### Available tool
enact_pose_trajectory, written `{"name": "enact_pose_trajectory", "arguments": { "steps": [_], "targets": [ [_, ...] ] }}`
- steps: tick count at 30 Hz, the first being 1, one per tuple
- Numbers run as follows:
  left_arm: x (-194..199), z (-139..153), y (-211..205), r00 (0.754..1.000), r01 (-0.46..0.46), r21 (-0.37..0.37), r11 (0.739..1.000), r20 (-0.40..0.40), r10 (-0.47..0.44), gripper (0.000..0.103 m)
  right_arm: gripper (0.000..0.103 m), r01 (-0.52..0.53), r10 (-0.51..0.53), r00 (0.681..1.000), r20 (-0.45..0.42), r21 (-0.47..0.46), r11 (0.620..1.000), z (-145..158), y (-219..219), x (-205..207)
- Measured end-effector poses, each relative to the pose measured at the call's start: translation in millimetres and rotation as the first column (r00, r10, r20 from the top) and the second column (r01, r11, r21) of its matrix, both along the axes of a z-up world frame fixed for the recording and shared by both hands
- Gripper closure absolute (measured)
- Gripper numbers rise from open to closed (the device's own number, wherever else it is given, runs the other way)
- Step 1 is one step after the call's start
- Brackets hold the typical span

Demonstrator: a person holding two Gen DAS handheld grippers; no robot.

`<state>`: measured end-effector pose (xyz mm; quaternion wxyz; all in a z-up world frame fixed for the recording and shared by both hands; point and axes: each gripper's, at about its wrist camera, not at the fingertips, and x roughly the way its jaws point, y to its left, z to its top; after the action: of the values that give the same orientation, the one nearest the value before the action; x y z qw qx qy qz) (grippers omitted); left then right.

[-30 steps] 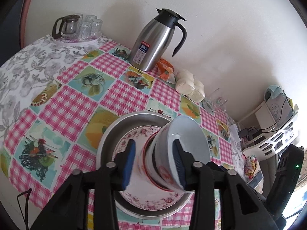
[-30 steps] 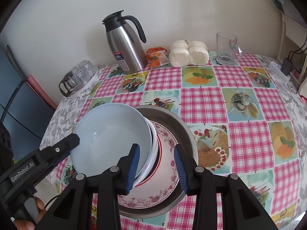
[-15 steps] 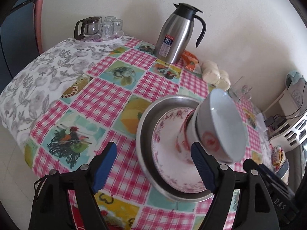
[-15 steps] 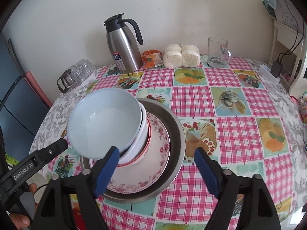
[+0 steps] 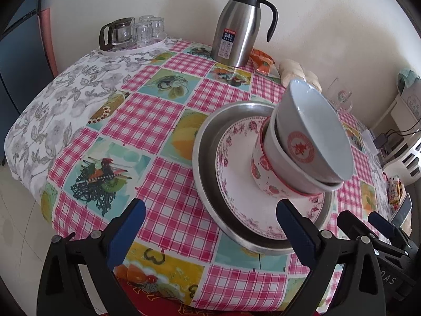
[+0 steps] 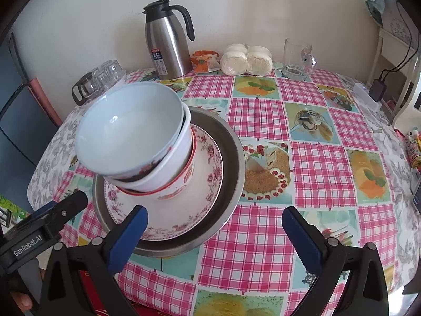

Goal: Organize plates and bowls

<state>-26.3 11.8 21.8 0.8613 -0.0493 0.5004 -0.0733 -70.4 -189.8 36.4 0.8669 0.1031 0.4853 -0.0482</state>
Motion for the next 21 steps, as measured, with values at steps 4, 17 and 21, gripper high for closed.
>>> {"name": "enact_pose_trajectory", "arguments": {
  "steps": [4,17,21],
  "targets": [
    [-5.0,-0.9,-2.2,1.0,0.006,0.008,1.0,-0.009,-0.006,0.003,0.0,-0.008,0.008,1.0,-0.004,-0.015,1.0,-1.7,1.2,-5.2],
    [-20.6,1.3,-14.3,1.0,0.01,0.12,0.993,0.007,-0.011,0.003,0.0,0.012,-0.012,1.0,-0.01,-0.012,1.0,-3.9,-6.0,-16.8],
    [-22.6,-0.9,-13.8,1.0,0.0,0.134,0.991,-0.007,0.001,0.003,0.0,0.012,-0.012,1.0,-0.013,-0.013,1.0,-4.7,-7.3,-19.6]
  ]
}}
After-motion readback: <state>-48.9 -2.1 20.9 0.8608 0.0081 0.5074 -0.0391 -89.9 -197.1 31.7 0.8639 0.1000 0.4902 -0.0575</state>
